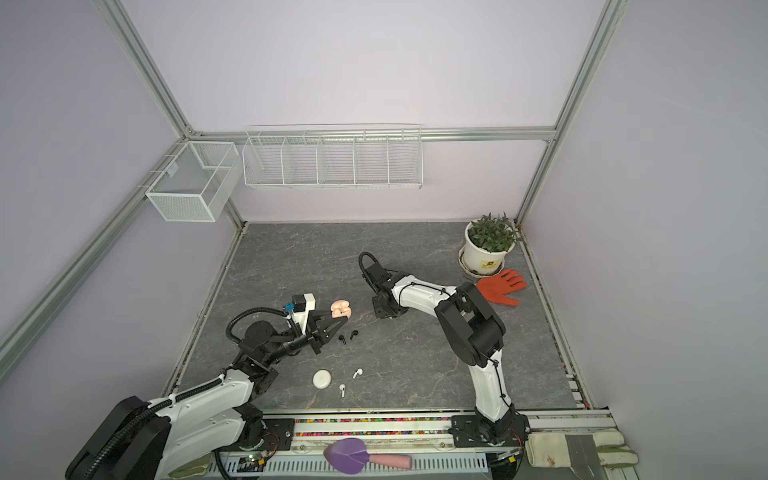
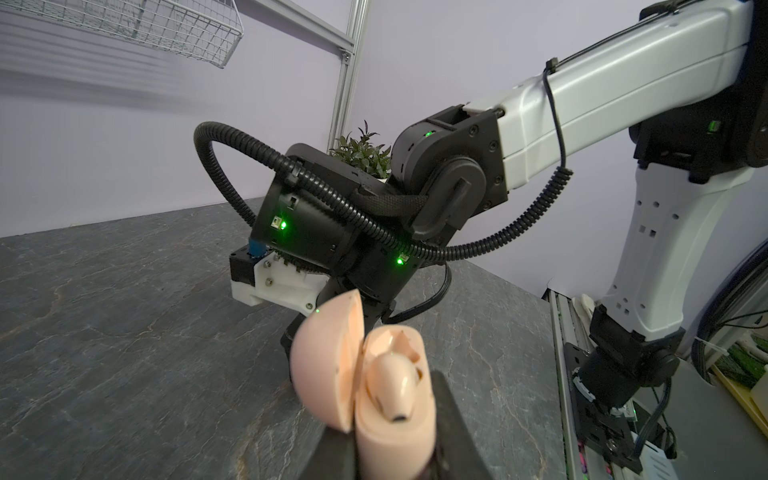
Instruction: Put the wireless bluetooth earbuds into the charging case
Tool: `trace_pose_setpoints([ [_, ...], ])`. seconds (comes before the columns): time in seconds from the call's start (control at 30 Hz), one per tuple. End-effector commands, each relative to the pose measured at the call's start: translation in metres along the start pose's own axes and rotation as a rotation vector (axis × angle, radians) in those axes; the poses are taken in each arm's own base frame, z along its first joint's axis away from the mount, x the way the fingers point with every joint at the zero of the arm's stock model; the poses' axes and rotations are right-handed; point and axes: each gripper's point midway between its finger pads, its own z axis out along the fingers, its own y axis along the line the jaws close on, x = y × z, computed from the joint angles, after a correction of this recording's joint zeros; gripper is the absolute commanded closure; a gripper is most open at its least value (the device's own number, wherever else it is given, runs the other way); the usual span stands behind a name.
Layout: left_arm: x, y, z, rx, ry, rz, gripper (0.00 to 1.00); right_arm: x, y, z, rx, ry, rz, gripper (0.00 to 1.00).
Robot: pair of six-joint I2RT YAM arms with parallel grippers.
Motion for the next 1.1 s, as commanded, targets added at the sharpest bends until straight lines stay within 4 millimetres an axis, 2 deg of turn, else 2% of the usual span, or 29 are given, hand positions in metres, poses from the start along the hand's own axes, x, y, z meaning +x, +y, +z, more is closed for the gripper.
trace_pose_setpoints([
  [0.0,-0.002,-0.001,0.0,0.008,-0.008,0.009,1.0,0.023,-0.006,0.02,0.014,0.079,-0.004,0.79],
  [0.67,-0.002,0.002,0.003,-0.004,-0.01,0.007,1.0,0.014,-0.007,0.007,0.006,0.033,0.013,0.81],
  [0.87,-0.004,0.001,0.003,-0.001,-0.014,0.008,1.0,0.019,-0.009,0.005,0.017,0.044,0.017,0.81],
  [0.97,-0.003,0.001,0.002,-0.001,-0.014,0.007,1.0,0.023,-0.009,0.004,0.016,0.058,0.017,0.79],
  [1.07,-0.004,0.001,0.002,-0.001,-0.014,0.009,1.0,0.028,-0.008,0.005,0.018,0.082,0.01,0.71],
])
